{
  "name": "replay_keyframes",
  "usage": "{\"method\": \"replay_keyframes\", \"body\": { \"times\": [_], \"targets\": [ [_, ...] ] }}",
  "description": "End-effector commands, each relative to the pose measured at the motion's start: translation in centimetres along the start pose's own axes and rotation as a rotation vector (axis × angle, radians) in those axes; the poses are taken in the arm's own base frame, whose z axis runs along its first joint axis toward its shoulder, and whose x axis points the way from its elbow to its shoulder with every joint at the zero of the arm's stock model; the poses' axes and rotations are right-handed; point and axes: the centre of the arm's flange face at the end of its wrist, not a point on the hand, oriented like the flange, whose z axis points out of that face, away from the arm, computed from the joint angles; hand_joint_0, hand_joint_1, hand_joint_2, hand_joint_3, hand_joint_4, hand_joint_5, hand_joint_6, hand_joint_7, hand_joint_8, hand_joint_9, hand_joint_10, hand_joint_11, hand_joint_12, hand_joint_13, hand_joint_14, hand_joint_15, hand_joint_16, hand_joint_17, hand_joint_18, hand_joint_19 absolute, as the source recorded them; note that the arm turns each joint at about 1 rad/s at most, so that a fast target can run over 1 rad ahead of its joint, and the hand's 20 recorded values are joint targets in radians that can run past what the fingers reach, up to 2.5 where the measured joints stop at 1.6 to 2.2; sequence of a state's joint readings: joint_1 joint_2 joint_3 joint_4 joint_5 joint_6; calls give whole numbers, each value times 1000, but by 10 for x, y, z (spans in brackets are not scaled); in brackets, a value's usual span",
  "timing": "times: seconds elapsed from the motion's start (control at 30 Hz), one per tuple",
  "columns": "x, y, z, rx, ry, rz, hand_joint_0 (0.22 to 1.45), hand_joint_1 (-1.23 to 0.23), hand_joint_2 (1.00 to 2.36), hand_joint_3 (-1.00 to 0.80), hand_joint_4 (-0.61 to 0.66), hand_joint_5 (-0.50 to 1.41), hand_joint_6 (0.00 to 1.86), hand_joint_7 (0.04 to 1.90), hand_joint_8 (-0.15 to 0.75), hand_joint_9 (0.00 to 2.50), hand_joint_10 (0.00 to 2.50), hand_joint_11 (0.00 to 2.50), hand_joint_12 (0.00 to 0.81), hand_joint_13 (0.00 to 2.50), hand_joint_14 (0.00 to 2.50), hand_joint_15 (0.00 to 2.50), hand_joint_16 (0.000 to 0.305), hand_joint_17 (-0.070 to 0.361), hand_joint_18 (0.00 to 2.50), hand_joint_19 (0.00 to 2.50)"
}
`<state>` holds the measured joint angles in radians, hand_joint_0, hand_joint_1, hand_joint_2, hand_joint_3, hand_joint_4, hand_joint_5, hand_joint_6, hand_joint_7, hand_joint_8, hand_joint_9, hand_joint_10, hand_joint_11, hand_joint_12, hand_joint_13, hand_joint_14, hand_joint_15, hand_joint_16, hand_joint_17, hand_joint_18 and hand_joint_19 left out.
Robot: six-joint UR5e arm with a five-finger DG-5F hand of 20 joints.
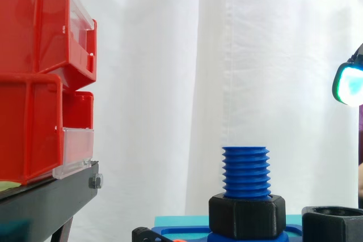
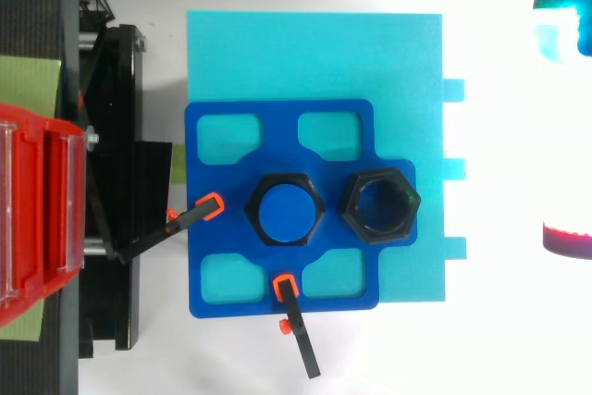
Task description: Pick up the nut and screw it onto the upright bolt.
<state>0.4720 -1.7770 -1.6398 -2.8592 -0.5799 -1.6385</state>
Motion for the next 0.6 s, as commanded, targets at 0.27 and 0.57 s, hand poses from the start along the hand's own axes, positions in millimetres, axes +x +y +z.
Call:
{"method": "replay_keyframes", "body": {
  "times": [0.27,0.57],
  "targets": [
    [2,23,-4,8,-41,-107,392,-557,1000,-500,259,-236,502,763,308,282,0,0,428,167,0,0,55,125,0,0],
    [15,43,-9,95,-51,-67,394,-525,1000,-500,258,-236,502,761,310,279,0,0,427,177,0,0,55,124,0,0]
  ]
}}
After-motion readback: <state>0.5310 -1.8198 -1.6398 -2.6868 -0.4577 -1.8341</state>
